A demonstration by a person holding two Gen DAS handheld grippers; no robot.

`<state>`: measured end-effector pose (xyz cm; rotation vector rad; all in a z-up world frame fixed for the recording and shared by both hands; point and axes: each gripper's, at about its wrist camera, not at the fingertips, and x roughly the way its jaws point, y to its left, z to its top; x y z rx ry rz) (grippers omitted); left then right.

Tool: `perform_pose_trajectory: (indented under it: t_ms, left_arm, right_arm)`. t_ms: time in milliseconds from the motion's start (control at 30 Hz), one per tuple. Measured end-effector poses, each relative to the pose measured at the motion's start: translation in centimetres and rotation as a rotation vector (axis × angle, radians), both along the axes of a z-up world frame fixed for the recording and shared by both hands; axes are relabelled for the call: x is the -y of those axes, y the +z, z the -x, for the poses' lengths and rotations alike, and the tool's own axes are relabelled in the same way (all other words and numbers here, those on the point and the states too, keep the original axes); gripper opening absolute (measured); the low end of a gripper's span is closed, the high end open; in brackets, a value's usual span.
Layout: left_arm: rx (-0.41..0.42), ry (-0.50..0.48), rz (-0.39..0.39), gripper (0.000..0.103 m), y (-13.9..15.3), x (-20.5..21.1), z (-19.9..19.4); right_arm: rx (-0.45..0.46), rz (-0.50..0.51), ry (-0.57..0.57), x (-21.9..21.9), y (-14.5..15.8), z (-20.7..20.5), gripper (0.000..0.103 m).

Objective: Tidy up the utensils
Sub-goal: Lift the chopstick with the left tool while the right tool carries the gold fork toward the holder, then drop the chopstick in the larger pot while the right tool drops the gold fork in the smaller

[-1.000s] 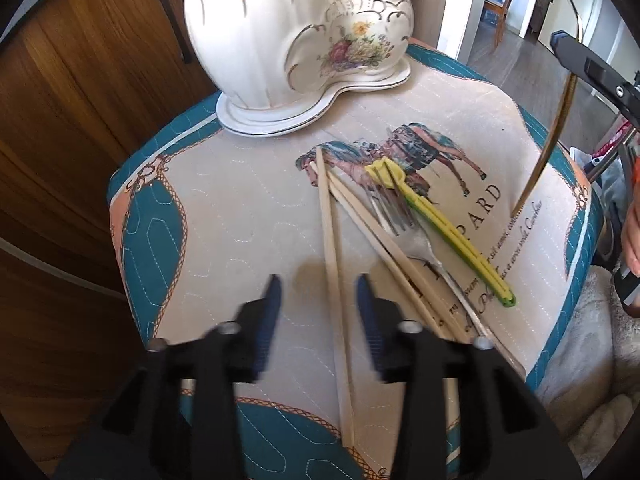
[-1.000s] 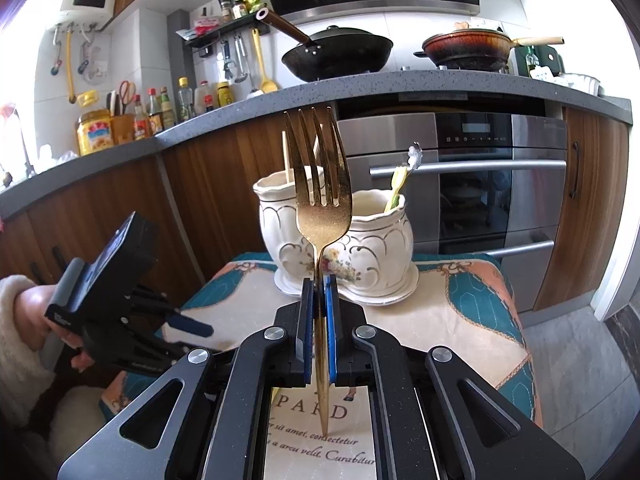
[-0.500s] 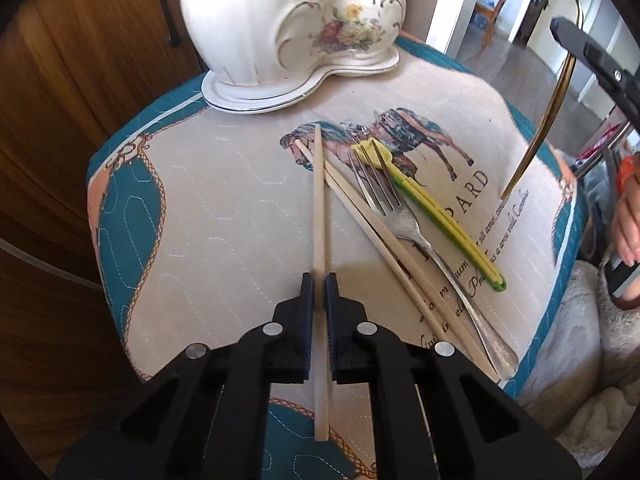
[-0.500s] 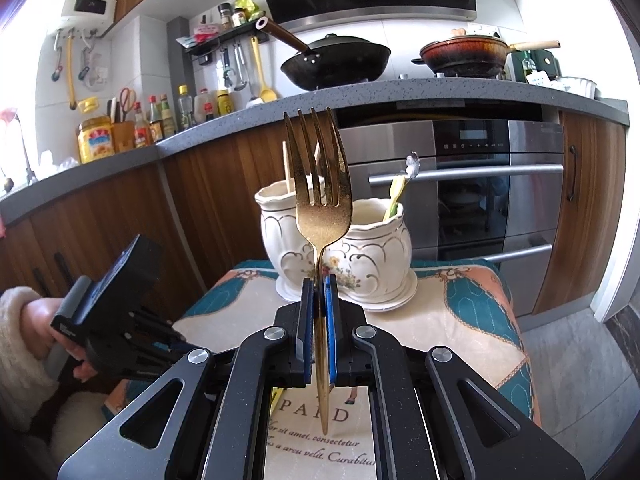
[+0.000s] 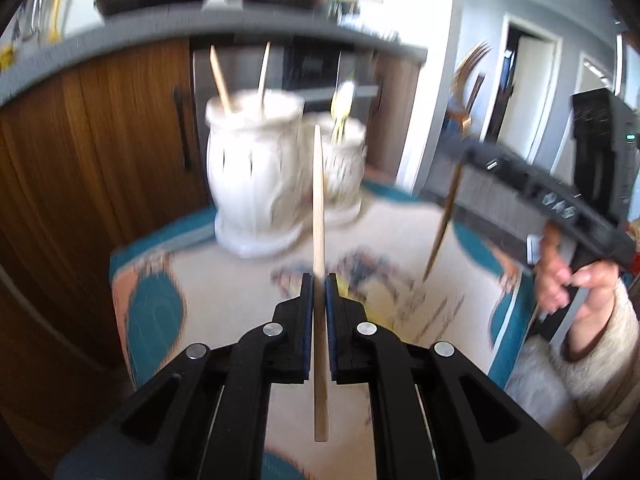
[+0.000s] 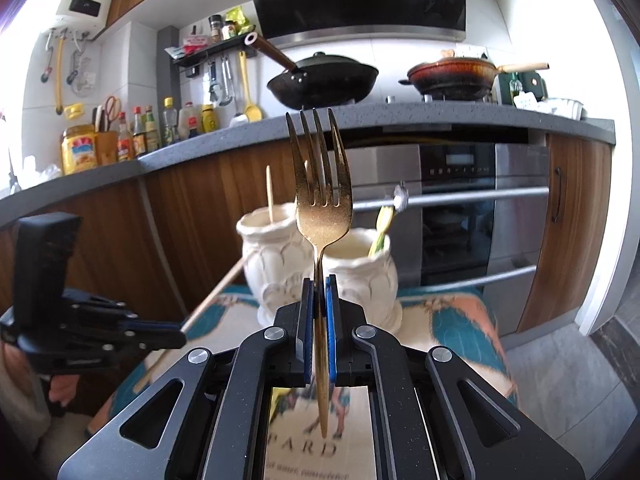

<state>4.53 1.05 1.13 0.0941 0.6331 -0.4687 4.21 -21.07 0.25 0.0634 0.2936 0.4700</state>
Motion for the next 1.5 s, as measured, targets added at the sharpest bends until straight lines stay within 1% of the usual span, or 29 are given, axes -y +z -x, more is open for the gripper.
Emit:
perform_pose_trajectory:
  t_ms: [133,167,200,267,433,500,567,633,700,800,867,967,1100,1200,1300,1367,1467,1500]
  left_arm:
    - [0.12,0.022,0.058,0.006,2.2,-0.4,-0.2]
    - [0.154,0.021,0.087,0.006,2.9,-0.5,-0.5]
    - [0.177,0.026,0.101,0.006,3.5,0.2,-1.1]
    - [0.245,0.052,0.128,0.006,4.8,0.2,-2.0]
    - [0.307,0.104,0.202,0.006,6.8,0.0,-4.9]
    - [0.351,0.122,0.227,0.006,7.8,0.1,-6.3]
    - [0.391,0.141,0.239,0.006,8.5,0.4,-7.7]
    - [0.409,0.155,0.25,0.006,9.0,0.8,-9.3]
    - [0.417,0.18,0.266,0.006,9.3,1.0,-10.9]
    - [0.434,0.225,0.273,0.006,9.1,1.0,-12.3]
    - [0.439,0.263,0.259,0.006,8.6,0.9,-13.2]
    - [0.427,0.29,0.254,0.006,7.5,0.5,-13.8]
    - [0.425,0.292,0.261,0.006,6.4,0.1,-13.7]
    - [0.424,0.292,0.244,0.006,5.7,0.3,-13.2]
    - [0.431,0.292,0.228,0.006,5.1,0.5,-12.6]
    - [0.418,0.292,0.218,0.006,4.7,0.5,-12.6]
    - [0.401,0.292,0.224,0.006,4.4,0.4,-12.6]
    - [0.399,0.292,0.224,0.006,4.4,0.4,-12.5]
  right_arm:
    - [0.036,-0.008,-0.02,-0.6,1.9,-1.6,0.007]
    - [0.044,-0.014,-0.023,-0.6,2.3,-2.0,0.007]
    - [0.051,-0.02,-0.026,-0.7,2.7,-2.3,0.007]
    - [0.072,-0.04,-0.036,-0.7,3.7,-3.3,0.007]
    - [0.136,-0.111,-0.073,-0.4,5.8,-5.0,0.007]
    - [0.165,-0.127,-0.093,-0.2,6.4,-5.6,0.007]
    - [0.183,-0.14,-0.106,0.0,6.8,-6.1,0.007]
    - [0.192,-0.157,-0.116,0.2,6.9,-6.7,0.007]
    - [0.209,-0.166,-0.139,0.3,6.8,-7.3,0.007]
    - [0.228,-0.176,-0.159,0.6,6.6,-7.8,0.007]
    - [0.238,-0.184,-0.177,0.7,6.2,-8.2,0.007]
    - [0.237,-0.194,-0.19,0.9,5.3,-8.9,0.007]
    - [0.201,-0.248,-0.173,1.4,4.2,-9.9,0.007]
    - [0.176,-0.274,-0.17,1.7,3.9,-10.4,0.007]
    - [0.202,-0.297,-0.181,2.0,4.3,-9.8,0.007]
    - [0.231,-0.304,-0.186,2.0,4.8,-9.6,0.007]
    - [0.257,-0.317,-0.185,1.8,5.1,-9.4,0.007]
    - [0.26,-0.306,-0.185,1.5,5.1,-9.5,0.007]
